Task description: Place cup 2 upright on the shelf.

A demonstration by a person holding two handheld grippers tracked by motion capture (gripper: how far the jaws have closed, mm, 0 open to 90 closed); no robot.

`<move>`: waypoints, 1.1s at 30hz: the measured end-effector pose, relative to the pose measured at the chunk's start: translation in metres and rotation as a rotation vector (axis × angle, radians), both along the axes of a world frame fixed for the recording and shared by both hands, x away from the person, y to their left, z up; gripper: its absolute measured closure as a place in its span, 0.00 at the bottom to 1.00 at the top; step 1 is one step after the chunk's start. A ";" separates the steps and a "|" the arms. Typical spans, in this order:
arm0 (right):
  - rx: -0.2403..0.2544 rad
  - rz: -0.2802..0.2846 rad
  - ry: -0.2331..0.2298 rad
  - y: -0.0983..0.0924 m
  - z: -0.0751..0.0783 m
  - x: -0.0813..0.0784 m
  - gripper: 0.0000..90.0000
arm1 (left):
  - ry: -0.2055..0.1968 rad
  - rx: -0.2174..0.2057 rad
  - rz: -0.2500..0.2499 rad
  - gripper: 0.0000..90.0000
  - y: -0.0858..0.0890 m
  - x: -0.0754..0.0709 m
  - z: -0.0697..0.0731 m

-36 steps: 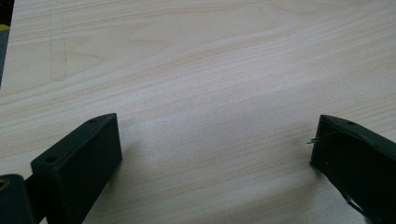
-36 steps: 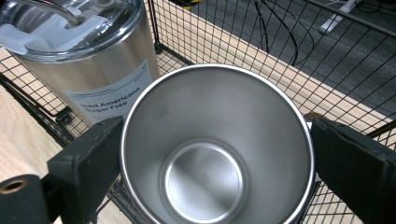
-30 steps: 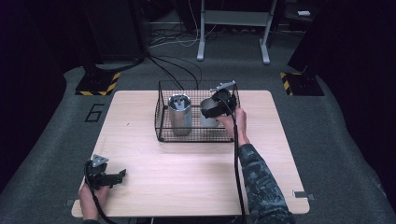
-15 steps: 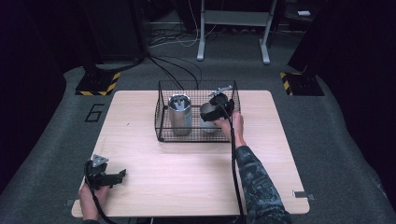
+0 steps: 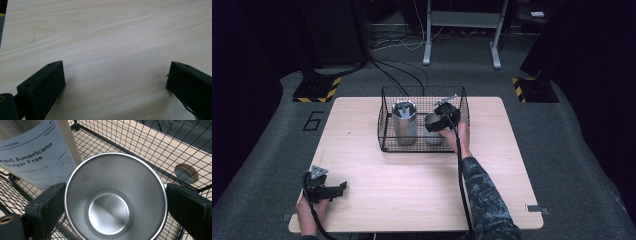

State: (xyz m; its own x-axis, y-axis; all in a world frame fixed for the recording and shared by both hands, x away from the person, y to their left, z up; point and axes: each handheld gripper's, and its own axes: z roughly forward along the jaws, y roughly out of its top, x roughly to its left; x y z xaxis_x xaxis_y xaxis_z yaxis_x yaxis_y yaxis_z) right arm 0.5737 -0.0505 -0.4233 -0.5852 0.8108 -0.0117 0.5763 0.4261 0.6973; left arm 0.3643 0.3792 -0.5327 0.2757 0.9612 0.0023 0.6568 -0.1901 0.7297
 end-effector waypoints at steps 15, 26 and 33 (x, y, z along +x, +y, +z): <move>-0.024 0.024 -0.001 -0.001 -0.002 -0.006 0.00 | 0.010 0.000 -0.006 0.02 0.000 0.000 0.001; 0.017 0.037 -0.089 -0.015 0.021 -0.026 0.00 | -0.003 0.000 0.001 0.02 0.000 0.000 0.000; 0.021 0.094 -0.131 -0.018 0.042 -0.054 0.00 | 0.003 0.001 -0.002 0.02 0.000 0.000 0.000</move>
State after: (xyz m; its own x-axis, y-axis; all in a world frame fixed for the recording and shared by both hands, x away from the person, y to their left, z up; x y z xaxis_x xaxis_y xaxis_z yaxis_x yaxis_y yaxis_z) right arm 0.5198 -0.0689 -0.3811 -0.6532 0.7533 -0.0761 0.4383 0.4582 0.7732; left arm 0.3641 0.3792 -0.5324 0.2772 0.9608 0.0029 0.6584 -0.1922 0.7277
